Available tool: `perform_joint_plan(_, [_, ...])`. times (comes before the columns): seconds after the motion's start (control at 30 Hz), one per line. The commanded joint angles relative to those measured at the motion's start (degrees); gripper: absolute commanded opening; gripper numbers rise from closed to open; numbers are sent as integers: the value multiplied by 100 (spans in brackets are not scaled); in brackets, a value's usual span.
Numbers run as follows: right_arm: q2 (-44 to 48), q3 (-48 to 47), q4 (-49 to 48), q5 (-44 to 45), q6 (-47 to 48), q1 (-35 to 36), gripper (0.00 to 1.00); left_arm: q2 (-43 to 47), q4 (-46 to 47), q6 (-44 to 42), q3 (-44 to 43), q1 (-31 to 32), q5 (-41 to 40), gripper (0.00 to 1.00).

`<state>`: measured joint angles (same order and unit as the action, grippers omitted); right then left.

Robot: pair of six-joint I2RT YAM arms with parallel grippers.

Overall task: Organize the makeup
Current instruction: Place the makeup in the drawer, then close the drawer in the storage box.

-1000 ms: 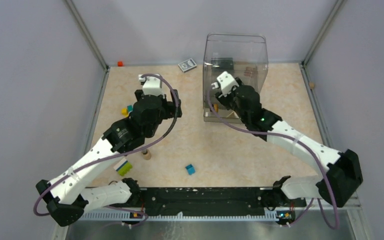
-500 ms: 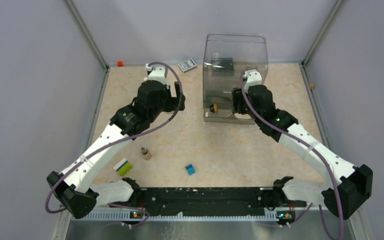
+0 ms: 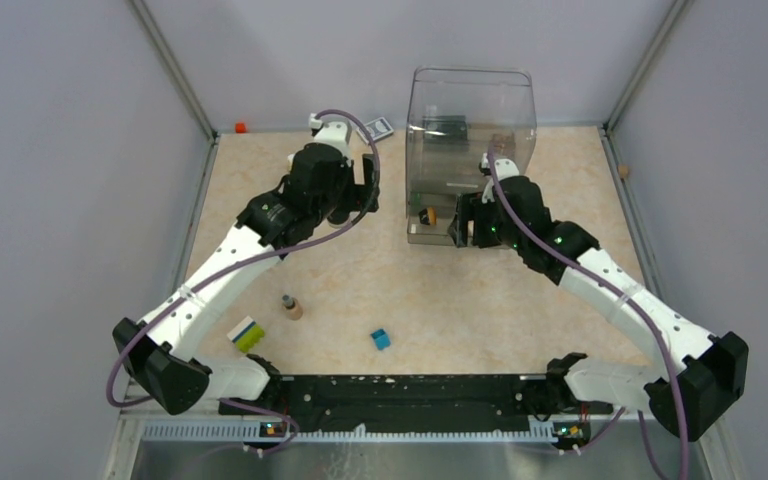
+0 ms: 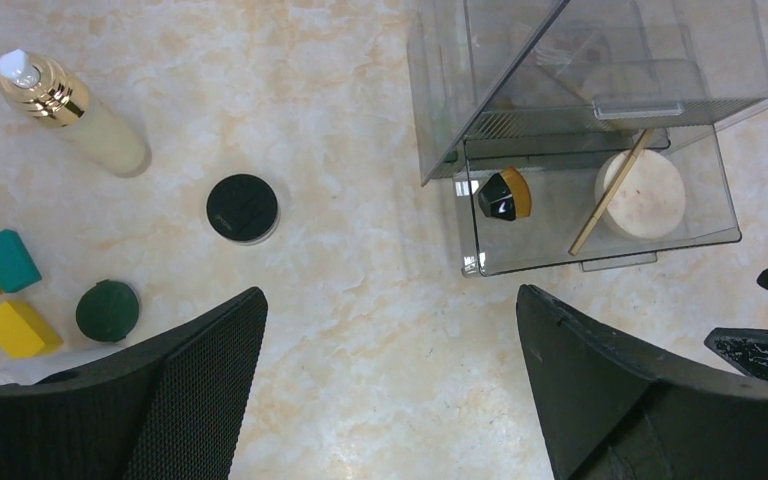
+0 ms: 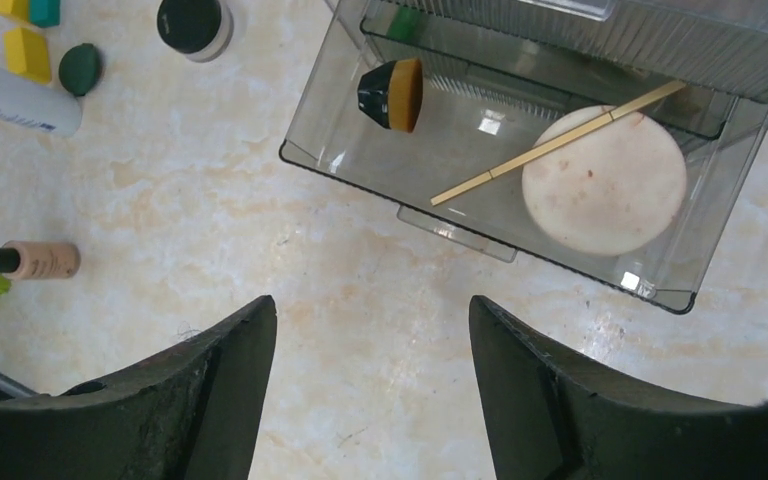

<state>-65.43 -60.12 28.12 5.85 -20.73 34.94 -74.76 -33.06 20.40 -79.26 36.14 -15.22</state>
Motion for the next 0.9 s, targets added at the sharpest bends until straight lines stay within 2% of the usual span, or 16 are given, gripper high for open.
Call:
perform_joint_plan(0.0, [-44,-404,172,-225,-305,-57,70,181,347,-217,106,-2,72,99])
perform_joint_plan(0.17, [171,-269,-118,287,-615,-57,71,338,735,-411,271,1,234,99])
perform_joint_plan(0.37, [632,298,-595,431,-847,-53,68,378,1380,-370,341,-5,498,99])
perform_joint_plan(0.53, [987,953,-940,771,-1334,-57,66,42,1671,-390,0,-7,654,99])
perform_joint_plan(0.67, [1213,1413,-1393,620,-1462,-57,63,-183,2454,-617,-123,-11,934,99])
perform_joint_plan(0.87, [1377,1871,-1834,400,-1727,-57,61,-903,3034,-723,-882,-75,728,99])
